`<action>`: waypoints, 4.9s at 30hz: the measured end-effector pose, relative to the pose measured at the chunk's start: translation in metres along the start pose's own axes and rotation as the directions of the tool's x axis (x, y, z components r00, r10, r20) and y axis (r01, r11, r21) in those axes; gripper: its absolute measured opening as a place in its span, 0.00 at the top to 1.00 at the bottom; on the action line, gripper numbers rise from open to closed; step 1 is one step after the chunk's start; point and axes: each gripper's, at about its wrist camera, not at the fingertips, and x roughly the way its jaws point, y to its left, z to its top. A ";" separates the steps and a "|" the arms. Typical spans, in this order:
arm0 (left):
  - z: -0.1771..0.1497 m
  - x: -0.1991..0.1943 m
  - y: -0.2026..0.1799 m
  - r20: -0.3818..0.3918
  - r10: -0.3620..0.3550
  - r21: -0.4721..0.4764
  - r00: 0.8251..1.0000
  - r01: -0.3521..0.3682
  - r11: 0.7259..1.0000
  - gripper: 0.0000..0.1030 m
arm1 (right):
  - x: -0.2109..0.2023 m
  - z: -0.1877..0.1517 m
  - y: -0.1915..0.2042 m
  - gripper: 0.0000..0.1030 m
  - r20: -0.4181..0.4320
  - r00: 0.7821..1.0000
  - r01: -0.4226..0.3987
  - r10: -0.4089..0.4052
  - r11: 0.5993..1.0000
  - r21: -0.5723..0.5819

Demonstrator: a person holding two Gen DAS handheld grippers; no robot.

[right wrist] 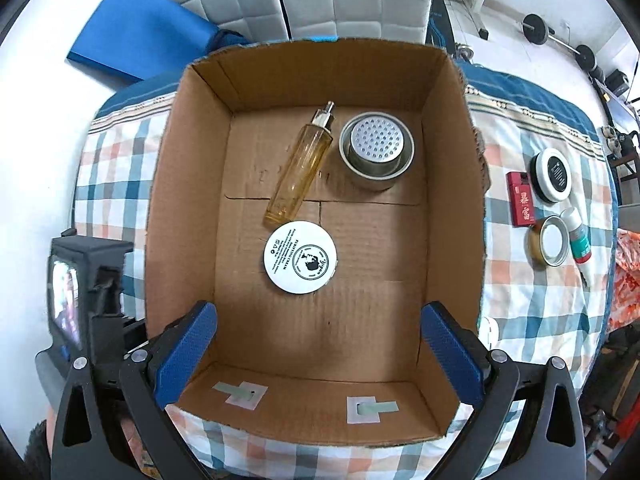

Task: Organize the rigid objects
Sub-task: 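Move the right gripper to the black-lidded white jar and grasp it, then carry the black-lidded jar into the box beside the cream jar and release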

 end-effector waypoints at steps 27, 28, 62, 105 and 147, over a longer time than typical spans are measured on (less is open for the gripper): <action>0.000 0.000 0.002 -0.005 0.007 -0.017 1.000 -0.007 1.000 0.96 | 0.034 0.050 -0.333 0.00 0.182 0.971 -0.011 -0.152 0.739 0.674; 0.000 0.000 0.002 -0.006 0.007 -0.018 1.000 -0.008 1.000 0.96 | 0.041 0.054 -0.336 0.00 0.181 0.973 -0.015 -0.146 0.737 0.676; 0.001 0.002 -0.001 -0.008 0.016 -0.039 1.000 -0.017 0.999 0.96 | 0.132 0.094 -0.315 0.24 -0.126 0.992 0.089 -0.029 0.860 0.502; -0.007 0.000 0.005 0.005 -0.013 -0.043 1.000 0.014 0.999 0.95 | 0.021 0.004 -0.068 0.24 -0.029 0.960 -0.271 0.278 0.952 0.145; -0.007 -0.001 -0.003 0.007 -0.021 -0.032 1.000 0.021 0.999 0.94 | 0.113 0.038 -0.040 0.17 -0.176 0.982 0.099 -0.072 0.984 0.147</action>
